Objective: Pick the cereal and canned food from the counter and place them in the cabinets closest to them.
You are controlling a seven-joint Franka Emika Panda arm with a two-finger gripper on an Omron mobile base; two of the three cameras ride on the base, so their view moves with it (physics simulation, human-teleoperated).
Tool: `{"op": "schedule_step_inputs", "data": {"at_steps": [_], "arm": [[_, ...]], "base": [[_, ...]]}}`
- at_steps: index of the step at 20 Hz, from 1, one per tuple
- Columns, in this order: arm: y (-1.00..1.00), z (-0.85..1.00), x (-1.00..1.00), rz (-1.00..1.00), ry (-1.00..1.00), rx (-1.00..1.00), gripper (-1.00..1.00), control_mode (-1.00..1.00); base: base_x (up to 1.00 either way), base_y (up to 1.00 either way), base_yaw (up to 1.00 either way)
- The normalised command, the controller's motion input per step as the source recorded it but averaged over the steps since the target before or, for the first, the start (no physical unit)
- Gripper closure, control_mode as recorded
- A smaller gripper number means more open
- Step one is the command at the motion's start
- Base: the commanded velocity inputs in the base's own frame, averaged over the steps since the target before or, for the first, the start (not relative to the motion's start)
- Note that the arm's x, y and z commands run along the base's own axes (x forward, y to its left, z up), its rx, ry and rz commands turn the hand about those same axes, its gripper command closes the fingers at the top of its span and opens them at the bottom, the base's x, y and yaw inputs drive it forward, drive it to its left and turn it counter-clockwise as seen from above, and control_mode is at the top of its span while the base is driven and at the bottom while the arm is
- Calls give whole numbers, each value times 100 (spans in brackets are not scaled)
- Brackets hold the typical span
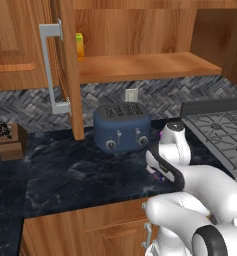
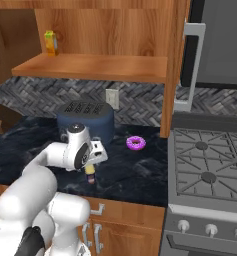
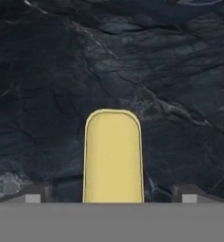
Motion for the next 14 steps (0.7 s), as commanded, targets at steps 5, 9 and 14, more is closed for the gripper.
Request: {"op": "schedule_step_inputs", "data": {"at_steps": [5,9,14], "arm": [[0,-46,1,1,8,0,-100,-100],[0,-46,1,1,8,0,-100,-100],[0,-43,0,1,6,0,-100,-100]], "base": [[0,0,0],[0,0,0],[0,0,0]]}}
